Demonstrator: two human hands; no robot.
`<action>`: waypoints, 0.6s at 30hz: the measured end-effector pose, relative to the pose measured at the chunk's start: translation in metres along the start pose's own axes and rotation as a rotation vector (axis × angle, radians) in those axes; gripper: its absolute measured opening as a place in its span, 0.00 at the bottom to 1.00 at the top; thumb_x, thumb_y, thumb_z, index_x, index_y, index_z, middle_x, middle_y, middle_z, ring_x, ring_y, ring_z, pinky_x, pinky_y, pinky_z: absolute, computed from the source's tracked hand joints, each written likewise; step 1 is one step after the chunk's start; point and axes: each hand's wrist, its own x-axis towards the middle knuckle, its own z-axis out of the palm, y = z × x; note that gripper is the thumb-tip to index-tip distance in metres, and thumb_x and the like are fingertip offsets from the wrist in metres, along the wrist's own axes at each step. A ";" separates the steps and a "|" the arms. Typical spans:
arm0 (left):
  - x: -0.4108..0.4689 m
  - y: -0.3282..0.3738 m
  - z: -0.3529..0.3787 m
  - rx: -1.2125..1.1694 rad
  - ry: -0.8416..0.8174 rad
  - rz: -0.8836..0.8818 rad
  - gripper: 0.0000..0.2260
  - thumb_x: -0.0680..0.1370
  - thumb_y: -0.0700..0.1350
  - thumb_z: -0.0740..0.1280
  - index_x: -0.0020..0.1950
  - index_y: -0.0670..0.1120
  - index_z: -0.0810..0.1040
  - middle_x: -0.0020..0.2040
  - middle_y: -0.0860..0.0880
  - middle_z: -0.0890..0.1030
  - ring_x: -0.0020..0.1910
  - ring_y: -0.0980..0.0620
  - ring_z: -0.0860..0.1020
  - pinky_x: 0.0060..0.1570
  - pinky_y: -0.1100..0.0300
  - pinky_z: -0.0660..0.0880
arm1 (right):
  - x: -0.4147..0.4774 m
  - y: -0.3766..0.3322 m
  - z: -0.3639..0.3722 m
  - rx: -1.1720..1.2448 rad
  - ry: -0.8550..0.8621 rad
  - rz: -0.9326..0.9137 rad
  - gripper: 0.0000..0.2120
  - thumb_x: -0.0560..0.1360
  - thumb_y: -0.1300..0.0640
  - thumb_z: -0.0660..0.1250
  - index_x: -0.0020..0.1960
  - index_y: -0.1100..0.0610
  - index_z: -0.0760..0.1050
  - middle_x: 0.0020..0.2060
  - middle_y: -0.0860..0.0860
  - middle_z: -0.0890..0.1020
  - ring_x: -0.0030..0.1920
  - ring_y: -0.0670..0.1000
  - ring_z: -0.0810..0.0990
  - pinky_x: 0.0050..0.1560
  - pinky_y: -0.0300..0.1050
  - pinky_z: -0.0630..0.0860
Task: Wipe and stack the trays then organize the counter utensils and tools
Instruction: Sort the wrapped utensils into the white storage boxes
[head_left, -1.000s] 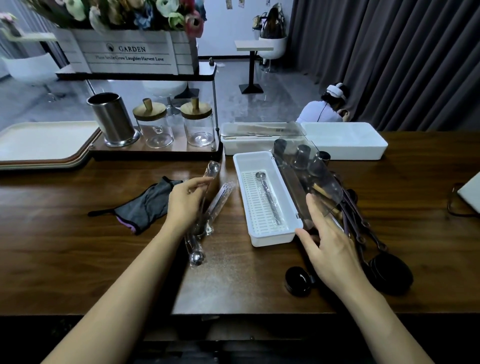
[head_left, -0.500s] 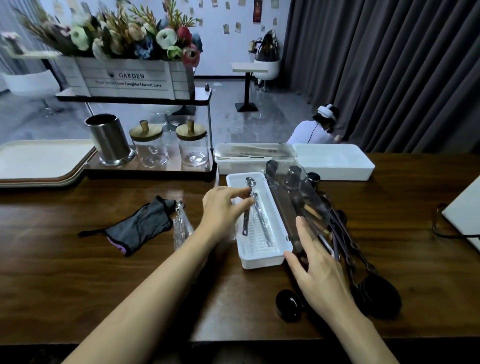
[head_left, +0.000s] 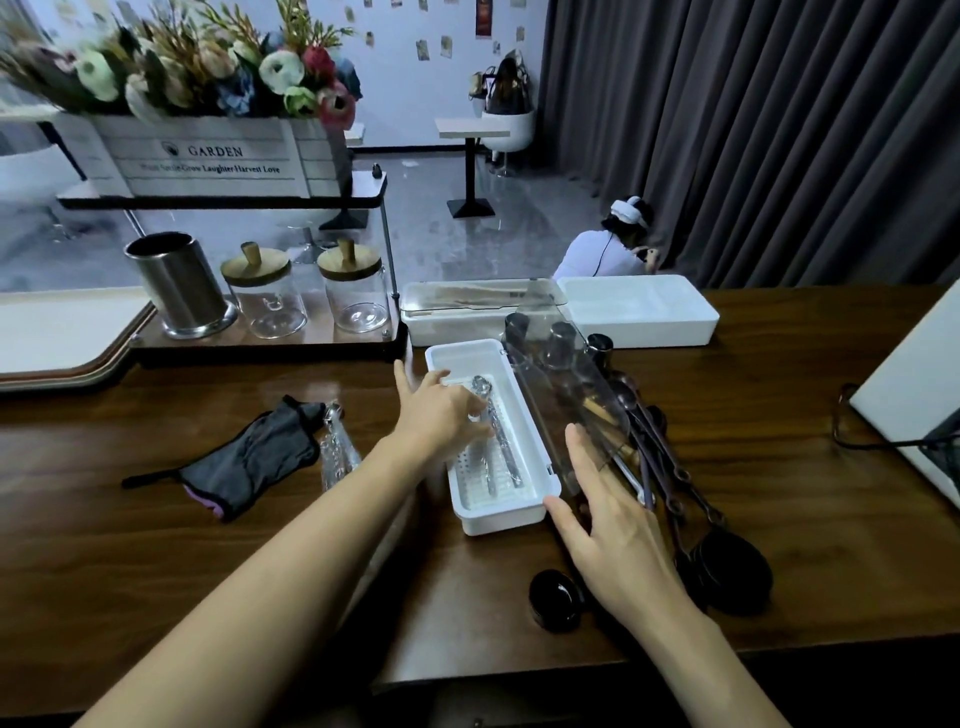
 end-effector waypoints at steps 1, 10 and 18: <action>0.001 0.000 -0.001 0.011 -0.025 -0.007 0.17 0.76 0.62 0.70 0.62 0.58 0.84 0.65 0.53 0.82 0.81 0.46 0.55 0.72 0.33 0.30 | -0.001 0.000 0.000 0.007 -0.001 -0.001 0.37 0.82 0.46 0.62 0.82 0.42 0.42 0.80 0.40 0.50 0.69 0.31 0.52 0.64 0.20 0.43; -0.037 -0.039 -0.003 -0.296 0.358 -0.055 0.14 0.81 0.58 0.65 0.65 0.61 0.81 0.68 0.56 0.79 0.76 0.47 0.66 0.75 0.34 0.55 | -0.004 0.002 0.002 0.017 0.019 -0.014 0.37 0.82 0.45 0.62 0.81 0.39 0.41 0.80 0.37 0.50 0.77 0.38 0.55 0.69 0.30 0.52; -0.083 -0.096 -0.005 -0.156 0.206 -0.215 0.17 0.75 0.55 0.70 0.65 0.60 0.80 0.54 0.53 0.83 0.56 0.49 0.81 0.55 0.49 0.77 | -0.004 0.004 0.006 0.029 0.035 0.011 0.37 0.81 0.44 0.63 0.81 0.38 0.43 0.79 0.42 0.57 0.78 0.45 0.60 0.70 0.37 0.57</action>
